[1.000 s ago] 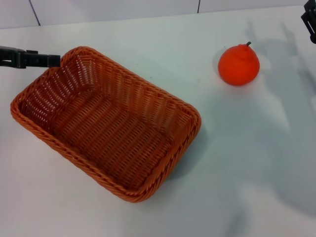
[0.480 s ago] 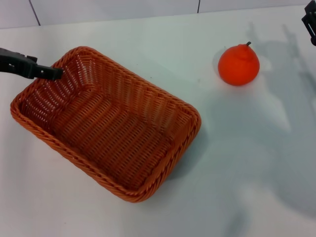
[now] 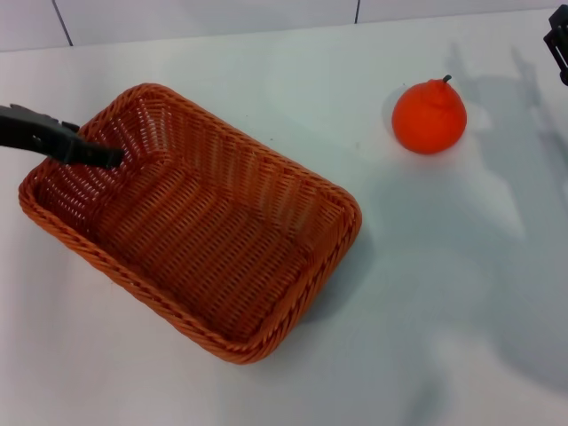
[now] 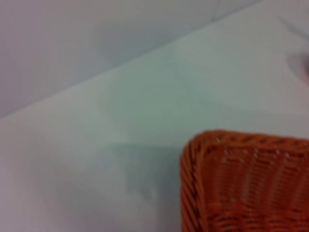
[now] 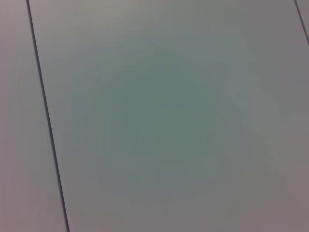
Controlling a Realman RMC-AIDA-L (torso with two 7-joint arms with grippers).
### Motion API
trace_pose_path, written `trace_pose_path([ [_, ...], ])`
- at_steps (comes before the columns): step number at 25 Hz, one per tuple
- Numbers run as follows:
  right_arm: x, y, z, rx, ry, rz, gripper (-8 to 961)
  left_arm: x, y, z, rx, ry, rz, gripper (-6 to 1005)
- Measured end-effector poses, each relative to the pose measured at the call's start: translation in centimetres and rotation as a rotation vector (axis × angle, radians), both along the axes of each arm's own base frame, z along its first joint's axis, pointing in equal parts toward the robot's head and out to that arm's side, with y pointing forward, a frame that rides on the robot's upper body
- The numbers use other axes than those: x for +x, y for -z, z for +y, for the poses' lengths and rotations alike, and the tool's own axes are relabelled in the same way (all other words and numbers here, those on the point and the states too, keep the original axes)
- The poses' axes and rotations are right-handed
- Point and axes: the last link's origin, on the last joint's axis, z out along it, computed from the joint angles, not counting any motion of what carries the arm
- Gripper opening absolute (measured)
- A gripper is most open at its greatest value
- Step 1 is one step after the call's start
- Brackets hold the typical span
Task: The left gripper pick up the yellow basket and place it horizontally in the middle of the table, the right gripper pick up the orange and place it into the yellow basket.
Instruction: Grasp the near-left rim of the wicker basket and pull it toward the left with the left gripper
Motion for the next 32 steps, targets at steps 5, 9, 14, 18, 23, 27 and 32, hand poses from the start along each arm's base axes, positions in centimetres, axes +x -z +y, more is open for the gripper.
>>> trace_pose_path([
  [5,0.1,0.0,0.0,0.001,0.002,0.0,946,0.0,1.1,-0.2,-0.018,0.006,0.037,841],
  [9,0.1,0.0,-0.1,0.002,0.003,0.001,946,0.0,1.3,0.0,-0.003,0.006,0.041,840],
  [14,0.1,-0.1,-0.1,0.005,0.004,0.002,946,-0.2,1.5,0.0,0.003,0.004,0.042,839],
  [18,0.1,-0.2,-0.1,0.009,0.005,0.003,946,-0.2,1.7,-0.1,0.004,0.004,0.04,838],
  [23,0.2,-0.3,0.0,0.012,0.007,0.002,946,-0.1,1.7,-0.1,0.008,0.004,0.04,777],
  [27,0.2,-0.3,0.0,0.012,0.007,0.002,946,-0.1,1.8,-0.1,0.01,0.004,0.04,683],
  [32,0.2,-0.3,0.0,0.012,0.007,0.002,946,-0.2,1.7,-0.2,0.011,0.008,0.048,559],
])
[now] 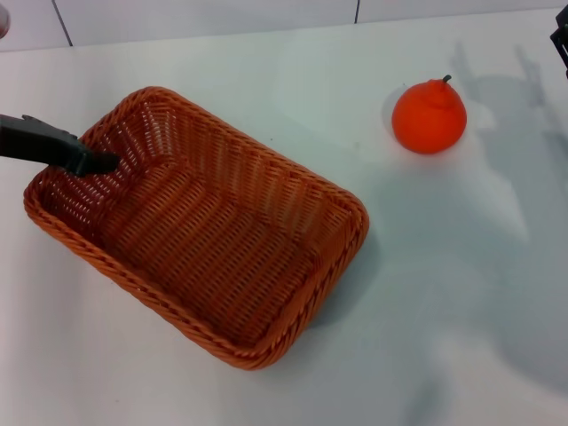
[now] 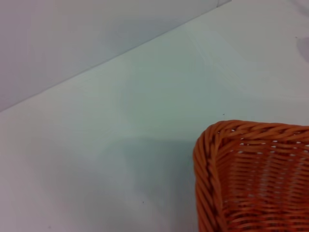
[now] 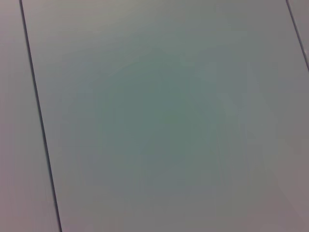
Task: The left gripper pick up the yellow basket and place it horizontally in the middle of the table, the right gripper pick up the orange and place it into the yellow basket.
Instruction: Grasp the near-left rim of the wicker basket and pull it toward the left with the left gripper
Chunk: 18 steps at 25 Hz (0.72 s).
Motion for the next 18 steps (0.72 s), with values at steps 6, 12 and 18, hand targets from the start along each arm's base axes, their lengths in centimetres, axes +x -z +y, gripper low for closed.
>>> trace_pose_path([
  [6,0.01,-0.02,0.0,0.001,0.001,0.001,946,-0.31,-0.05,-0.09,0.008,0.0,0.04,428],
  [12,-0.02,-0.04,0.05,0.002,0.0,0.001,946,-0.4,-0.18,-0.03,0.012,0.0,0.048,179],
  [18,-0.07,-0.05,0.11,0.003,-0.001,0.001,946,-0.29,-0.65,0.12,0.024,-0.015,0.04,169],
])
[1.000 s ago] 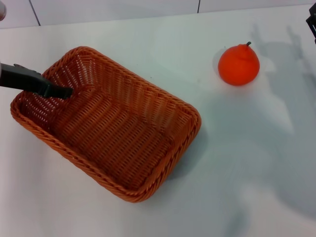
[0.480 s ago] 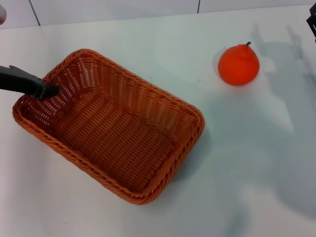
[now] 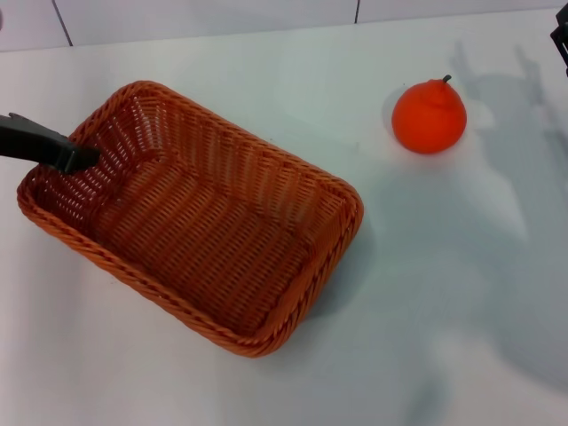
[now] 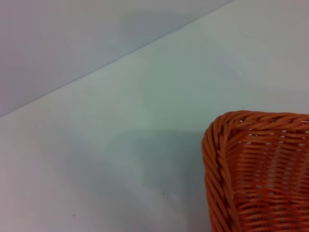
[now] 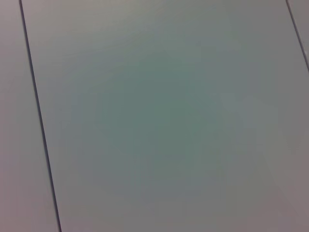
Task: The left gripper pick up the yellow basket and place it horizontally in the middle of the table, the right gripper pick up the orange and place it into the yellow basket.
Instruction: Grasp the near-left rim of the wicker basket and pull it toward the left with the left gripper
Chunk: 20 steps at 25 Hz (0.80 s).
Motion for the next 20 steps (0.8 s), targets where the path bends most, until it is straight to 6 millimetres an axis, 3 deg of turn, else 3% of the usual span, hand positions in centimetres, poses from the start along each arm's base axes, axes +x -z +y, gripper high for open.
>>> trace_pose_path([
  [12,-0.1,0.0,0.1,-0.001,-0.002,0.0,946,0.7,-0.7,-0.5,-0.033,-0.179,-0.086,164],
  [20,-0.1,0.1,0.3,-0.008,0.004,0.0,947,-0.3,-1.3,-1.2,-0.016,-0.313,-0.202,160],
])
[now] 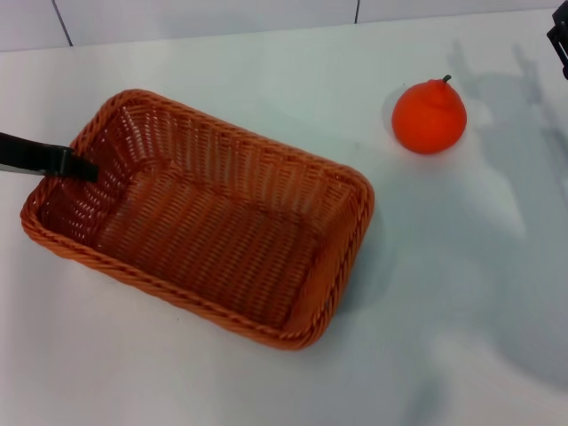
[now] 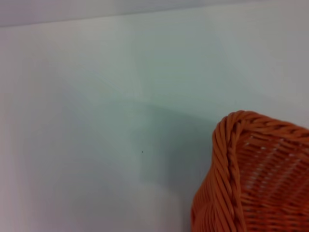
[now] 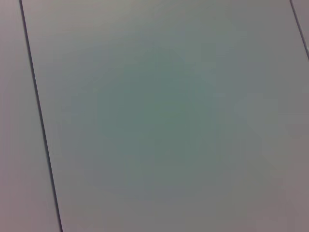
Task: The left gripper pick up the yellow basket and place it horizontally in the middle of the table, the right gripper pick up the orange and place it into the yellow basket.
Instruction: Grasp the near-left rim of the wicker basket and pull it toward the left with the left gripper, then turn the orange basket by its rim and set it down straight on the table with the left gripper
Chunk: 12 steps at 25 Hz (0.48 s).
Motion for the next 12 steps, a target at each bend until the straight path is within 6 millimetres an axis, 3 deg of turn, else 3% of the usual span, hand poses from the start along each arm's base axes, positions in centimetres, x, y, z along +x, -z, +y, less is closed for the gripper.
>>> trace_pose_path([
  [6,0.0,0.0,0.0,0.0,0.0,0.0,947,-1.0,-1.2,-0.7,0.051,-0.071,-0.121,161],
  [12,0.0,0.0,0.0,0.0,0.001,0.0,947,-2.5,-0.4,-1.8,0.062,-0.144,-0.233,160],
])
